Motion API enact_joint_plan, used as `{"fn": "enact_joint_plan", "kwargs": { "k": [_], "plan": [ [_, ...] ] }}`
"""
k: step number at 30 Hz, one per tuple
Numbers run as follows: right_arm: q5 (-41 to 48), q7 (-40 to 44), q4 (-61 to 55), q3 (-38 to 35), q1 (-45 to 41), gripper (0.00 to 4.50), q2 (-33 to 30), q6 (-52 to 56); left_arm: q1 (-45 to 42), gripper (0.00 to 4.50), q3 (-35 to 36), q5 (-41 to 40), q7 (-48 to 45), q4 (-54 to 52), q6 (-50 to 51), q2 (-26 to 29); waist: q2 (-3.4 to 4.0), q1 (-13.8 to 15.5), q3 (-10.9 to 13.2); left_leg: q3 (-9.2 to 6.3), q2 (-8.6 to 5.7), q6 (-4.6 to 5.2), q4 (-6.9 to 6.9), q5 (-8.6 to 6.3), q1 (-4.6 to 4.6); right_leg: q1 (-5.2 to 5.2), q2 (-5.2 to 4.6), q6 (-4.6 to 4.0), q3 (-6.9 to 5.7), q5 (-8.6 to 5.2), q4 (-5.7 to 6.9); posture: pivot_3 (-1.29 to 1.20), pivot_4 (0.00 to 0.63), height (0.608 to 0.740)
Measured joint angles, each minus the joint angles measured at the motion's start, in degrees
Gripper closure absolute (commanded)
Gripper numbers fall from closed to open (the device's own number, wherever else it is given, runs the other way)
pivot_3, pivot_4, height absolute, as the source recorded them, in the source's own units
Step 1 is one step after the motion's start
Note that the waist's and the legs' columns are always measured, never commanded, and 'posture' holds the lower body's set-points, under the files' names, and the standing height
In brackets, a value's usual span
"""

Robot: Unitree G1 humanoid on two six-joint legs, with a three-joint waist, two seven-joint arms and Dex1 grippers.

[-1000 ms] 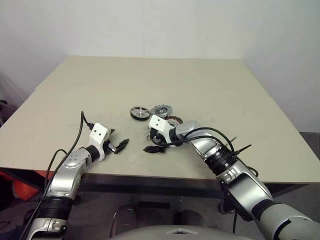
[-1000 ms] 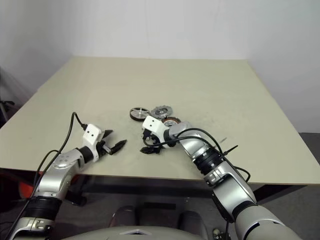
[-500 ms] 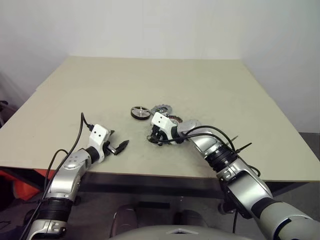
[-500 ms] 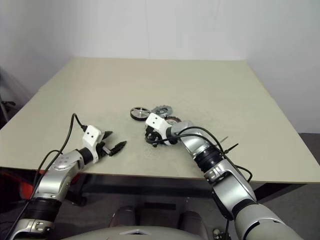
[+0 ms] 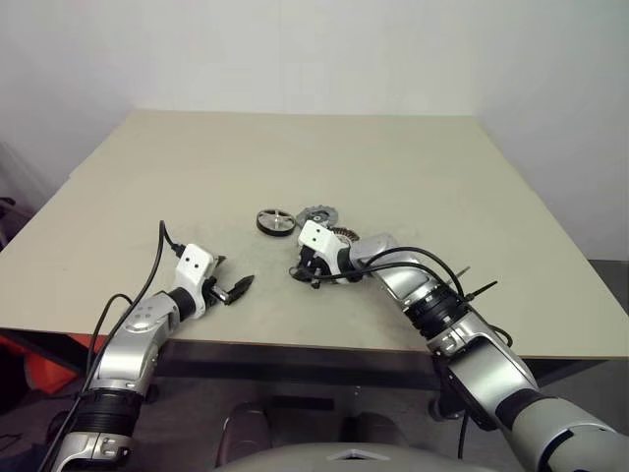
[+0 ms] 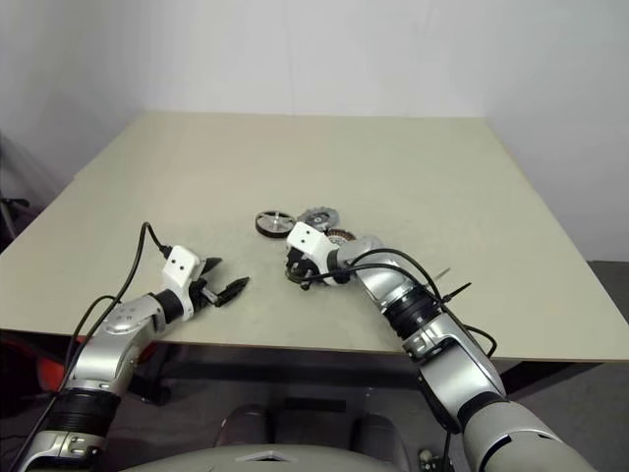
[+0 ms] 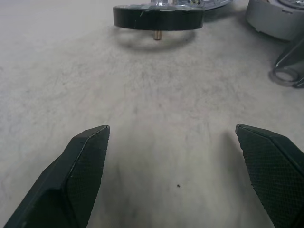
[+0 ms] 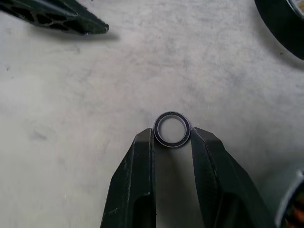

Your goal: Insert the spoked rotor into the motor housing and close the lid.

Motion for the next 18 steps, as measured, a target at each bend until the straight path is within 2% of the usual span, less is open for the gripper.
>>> {"fn": "enact_joint_plan", "kwargs": {
  "k": [4, 7, 12, 14, 18],
  "plan": [
    [0.9, 2.2, -7.3, -0.8, 2.3, 3.85, -4.4, 0.4, -0.3, 0.0, 0.0, 0.0, -0.1, 0.0, 0.1, 0.1, 0.0, -0.1, 0.0, 0.02, 0.02, 0.01, -0.03, 0.0, -0.11, -0.13, 0.02, 0.0, 0.0, 0.01, 0.01, 0.0, 0.0, 0.74],
    [2.0, 2.2, -12.0, -4.0, 2.4, 3.85, -6.7, 1.2, -1.6, 0.0, -0.1, 0.0, -0.3, 0.2, 0.1, 0.1, 0.0, -0.1, 0.0, 0.11, 0.1, 0.01, -0.04, 0.0, -0.31, -0.36, 0.13, -0.25, 0.0, 0.15, 0.02, 0.0, 0.0, 0.74],
    [3.4, 0.9, -14.0, -8.7, 1.9, 3.85, -8.7, 2.8, -3.0, 0.0, -0.2, 0.0, -1.1, 0.7, 0.1, 0.0, 0.01, 0.0, 0.0, 0.19, 0.07, 0.02, -0.01, -0.01, -0.34, -0.36, 0.12, -0.31, 0.01, 0.18, 0.02, 0.0, 0.0, 0.74],
    [3.7, 0.5, -14.5, -10.1, 1.9, 3.85, -9.4, 3.1, -3.2, 0.0, -0.2, 0.0, -1.3, 1.5, 0.1, 0.0, 0.0, 0.0, 0.0, 0.19, 0.08, 0.01, 0.01, 0.0, -0.32, -0.34, 0.12, -0.06, 0.01, 0.03, 0.02, 0.0, 0.0, 0.74],
    [3.9, -0.4, -14.4, -10.6, 1.8, 3.85, -9.7, 3.1, -3.8, 0.0, -1.2, 0.0, -1.7, 2.2, 0.0, -0.1, 0.0, -0.1, 0.0, 0.18, 0.09, -0.02, 0.01, 0.02, -0.19, -0.26, 0.13, -0.02, 0.01, 0.01, 0.06, 0.0, 0.0, 0.74]
  ]
}}
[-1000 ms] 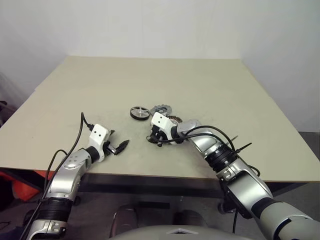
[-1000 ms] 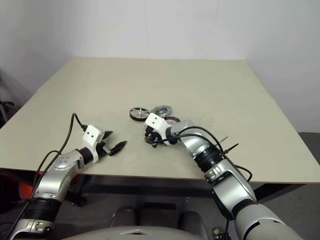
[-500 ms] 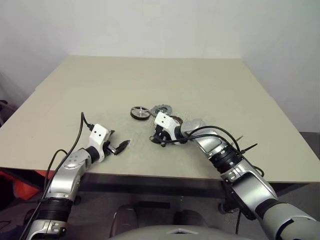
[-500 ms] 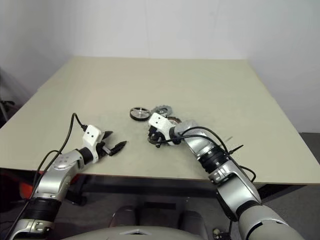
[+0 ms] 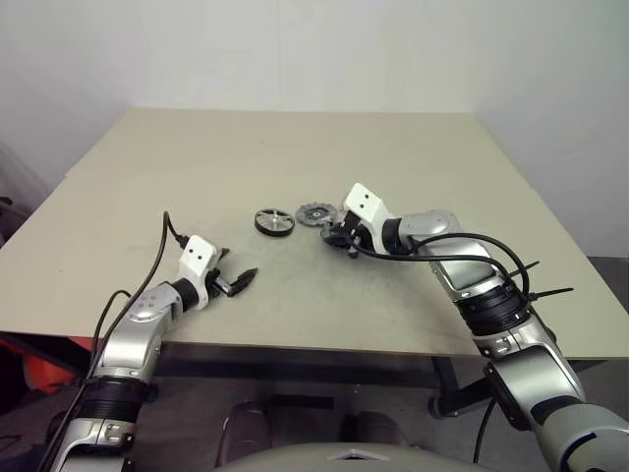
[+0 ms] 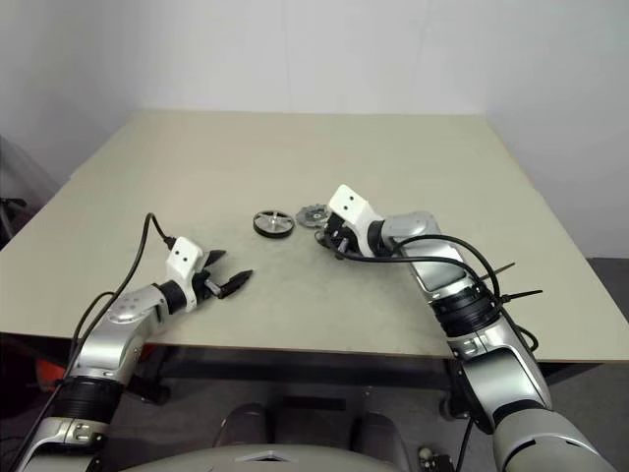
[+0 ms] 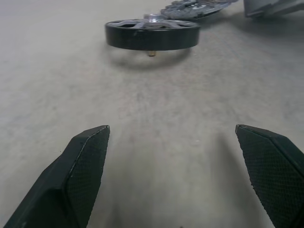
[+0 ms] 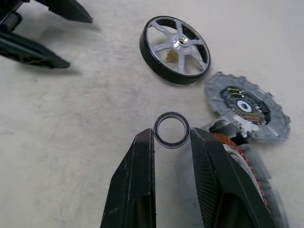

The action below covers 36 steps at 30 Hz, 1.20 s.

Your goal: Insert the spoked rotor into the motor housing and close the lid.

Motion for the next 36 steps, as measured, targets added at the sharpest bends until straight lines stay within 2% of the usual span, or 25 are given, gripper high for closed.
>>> {"fn": "enact_joint_plan", "kwargs": {
  "k": [14, 20, 28, 30, 36],
  "plan": [
    [1.7, -1.1, 1.3, 0.1, -0.7, 3.85, 0.9, 1.4, -0.9, 0.0, -0.2, 0.5, 0.1, 1.4, -0.2, 0.0, 0.0, 0.0, 0.0, -0.02, 0.0, -0.04, 0.01, 0.03, 0.12, 0.12, 0.0, 0.0, 0.0, 0.0, 0.0, 0.0, 0.0, 0.74],
    [2.2, -2.1, -3.3, 1.9, 1.0, 3.85, 2.8, 4.8, -0.7, 0.0, -0.1, 0.7, 0.3, 1.4, -0.6, 0.0, 0.0, 0.0, 0.0, -0.01, 0.02, -0.01, -0.05, 0.01, 0.0, -0.02, 0.01, -0.36, -0.01, 0.16, 0.0, 0.0, 0.0, 0.74],
    [2.7, -3.7, -7.3, 4.9, 3.7, 3.85, 4.8, 8.6, -0.7, 0.0, 0.2, 0.7, 0.4, 1.7, -0.9, 0.1, 0.01, -0.1, 0.0, -0.01, 0.01, -0.01, -0.04, 0.01, -0.12, -0.13, 0.01, -0.35, -0.01, 0.12, -0.01, 0.0, 0.0, 0.74],
    [2.7, -4.2, -7.3, 4.8, 3.7, 3.85, 4.7, 8.7, -0.7, 0.0, 0.2, 0.7, 0.4, 1.8, -1.0, 0.1, 0.01, 0.0, 0.0, -0.01, 0.01, 0.0, -0.04, 0.0, -0.1, -0.11, 0.01, -0.08, -0.01, -0.03, 0.0, 0.0, 0.0, 0.74],
    [2.2, -5.1, -5.0, 4.6, 2.0, 3.85, 2.6, 7.3, -0.7, 0.0, 0.2, 0.7, 0.3, 1.9, -1.3, 0.1, 0.01, 0.0, 0.0, -0.01, 0.01, -0.05, -0.03, 0.03, -0.08, -0.11, 0.01, -0.1, 0.0, -0.02, 0.04, 0.0, 0.0, 0.74]
  ]
}}
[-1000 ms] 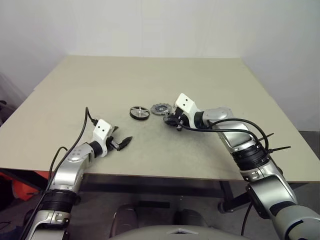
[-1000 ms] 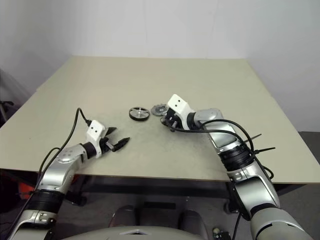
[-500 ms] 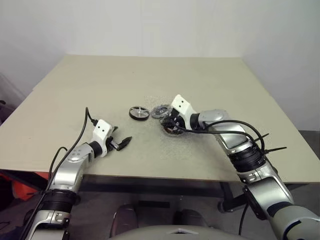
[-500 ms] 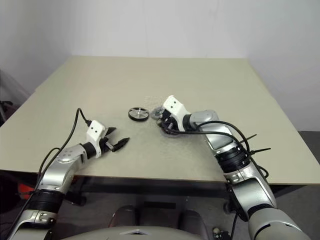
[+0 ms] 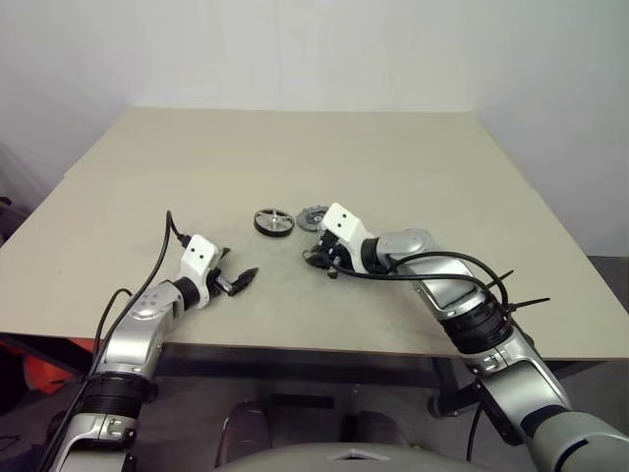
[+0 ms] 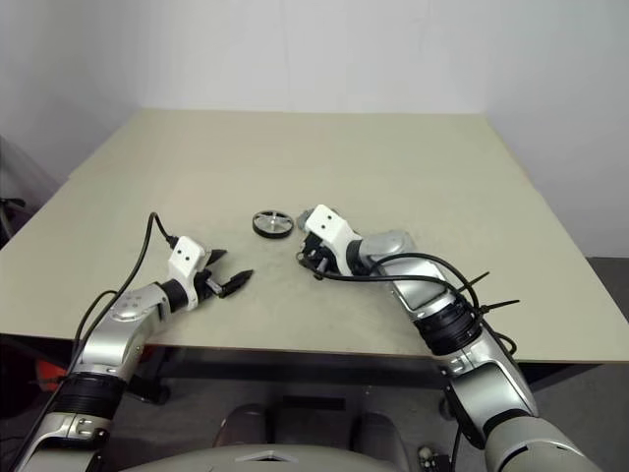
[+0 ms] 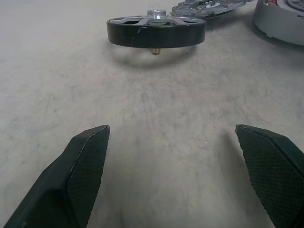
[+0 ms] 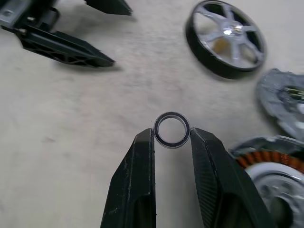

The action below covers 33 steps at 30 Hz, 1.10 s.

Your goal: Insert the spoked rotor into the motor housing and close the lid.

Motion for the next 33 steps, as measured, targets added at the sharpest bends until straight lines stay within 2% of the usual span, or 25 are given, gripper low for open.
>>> {"fn": "enact_joint_plan", "kwargs": {
  "k": [5, 12, 33],
  "plan": [
    [-2.3, -1.5, 9.4, -2.0, -2.1, 3.85, -3.1, -4.8, 0.0, 0.0, 0.0, 0.0, -0.1, 0.1, 0.0, 0.0, 0.0, 0.0, 0.0, 0.02, -0.01, -0.01, 0.03, 0.01, -0.03, 0.0, 0.0, -0.27, -0.01, 0.16, 0.0, 0.0, 0.0, 0.74],
    [-3.6, -1.8, 15.9, -2.8, -3.2, 3.85, -3.2, -9.4, -0.1, 0.0, -0.1, 0.0, -0.2, 0.1, -0.1, 0.0, 0.0, -0.1, 0.0, 0.05, 0.0, -0.01, 0.04, 0.01, -0.08, -0.07, 0.01, -0.31, -0.01, 0.18, 0.0, 0.0, 0.0, 0.74],
    [-3.3, -0.7, 11.6, -3.5, -1.3, 3.85, -3.2, -6.2, -0.1, 0.0, -0.1, 0.0, -0.1, 0.1, -0.1, -0.1, 0.0, 0.0, 0.0, 0.04, 0.01, 0.0, 0.08, 0.0, -0.1, -0.07, 0.01, -0.31, -0.01, 0.18, 0.03, 0.0, 0.0, 0.74]
  ]
}}
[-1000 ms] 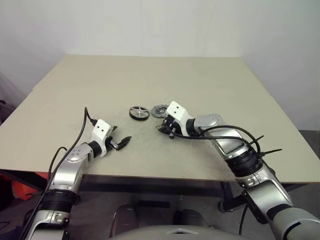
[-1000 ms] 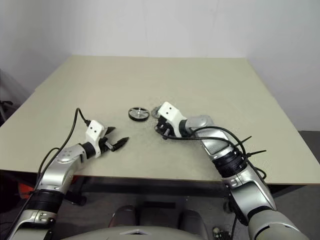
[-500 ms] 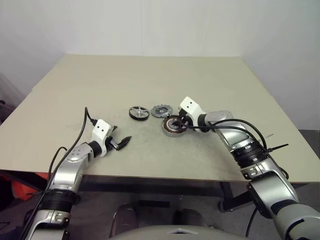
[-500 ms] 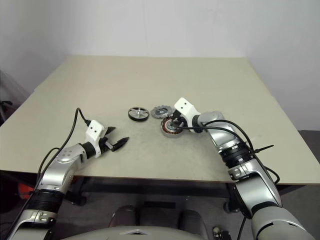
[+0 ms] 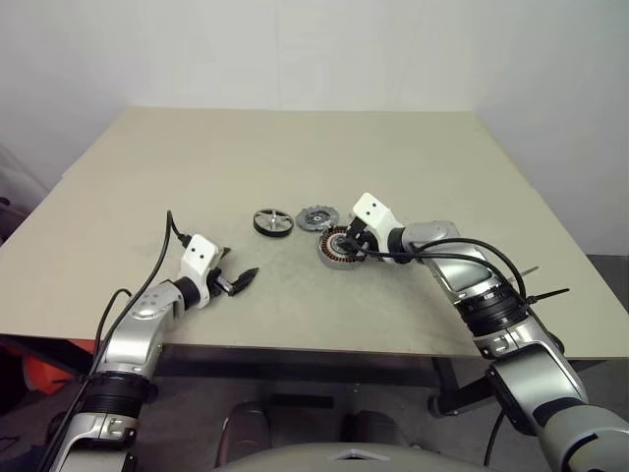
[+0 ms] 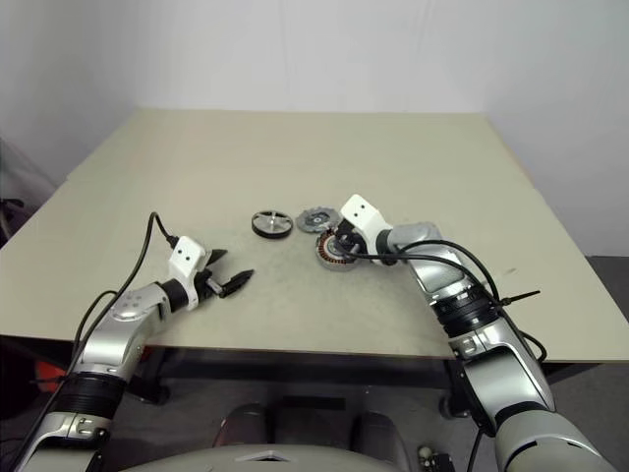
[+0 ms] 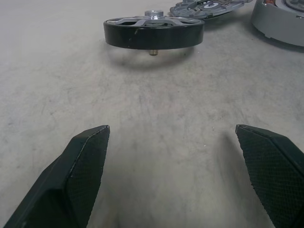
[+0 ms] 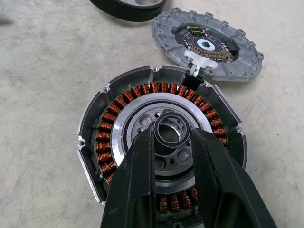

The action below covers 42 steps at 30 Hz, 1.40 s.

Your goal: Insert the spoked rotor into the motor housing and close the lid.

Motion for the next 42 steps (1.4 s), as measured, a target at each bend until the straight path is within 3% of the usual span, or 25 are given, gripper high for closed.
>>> {"fn": "enact_joint_plan", "kwargs": {
  "k": [13, 18, 28, 31, 36, 42],
  "plan": [
    [0.0, 1.3, -1.3, 0.0, 0.9, 3.85, -0.6, 0.2, 0.0, 0.0, 0.0, 0.0, 0.0, 0.0, 0.0, 0.0, 0.0, 0.0, 0.0, 0.0, 0.0, 0.0, 0.01, 0.0, 0.01, 0.02, 0.0, 0.0, 0.0, 0.0, 0.0, 0.0, 0.0, 0.74],
    [0.2, 2.0, -2.3, 0.0, 1.1, 2.13, -0.6, 1.0, 0.1, 0.0, 0.0, 0.0, 0.0, 0.0, 0.0, 0.0, 0.0, 0.0, 0.0, 0.0, 0.0, 0.0, 0.02, 0.0, 0.01, 0.02, 0.0, 0.0, 0.0, 0.0, 0.01, 0.0, 0.0, 0.74],
    [0.2, 0.8, -2.2, -0.7, 0.7, 2.13, -0.1, 1.2, 0.1, 0.0, 0.0, 0.1, 0.1, 0.0, 0.0, 0.0, 0.0, 0.0, 0.0, 0.0, 0.0, 0.0, 0.03, 0.0, 0.01, 0.02, 0.0, 0.0, 0.0, 0.0, 0.02, 0.0, 0.0, 0.74],
    [0.5, 0.2, -1.7, -2.2, -0.7, 2.77, 0.8, 1.2, 0.1, 0.0, 0.0, 0.1, 0.1, 0.0, 0.0, 0.0, 0.0, 0.0, 0.0, 0.0, 0.0, 0.0, 0.03, 0.0, 0.01, 0.01, 0.0, 0.0, 0.0, 0.0, 0.05, 0.0, 0.0, 0.74],
    [0.6, -0.4, -0.4, -3.3, -1.9, 4.48, 1.3, 1.1, 0.1, 0.0, 0.0, 0.2, 0.1, 0.0, 0.0, 0.0, 0.0, 0.0, 0.0, -0.01, 0.0, 0.0, 0.05, 0.0, 0.01, 0.02, 0.0, -0.01, 0.0, 0.0, 0.05, 0.0, 0.0, 0.74],
    [0.6, -0.4, 1.2, -3.1, -1.6, 4.48, 1.4, 0.9, 0.1, 0.0, 0.0, 0.2, 0.3, 0.0, 0.0, 0.0, 0.0, 0.0, 0.0, -0.01, 0.0, 0.0, 0.06, 0.0, 0.01, 0.02, 0.0, -0.01, 0.0, 0.01, 0.06, 0.0, 0.0, 0.74]
  ]
}}
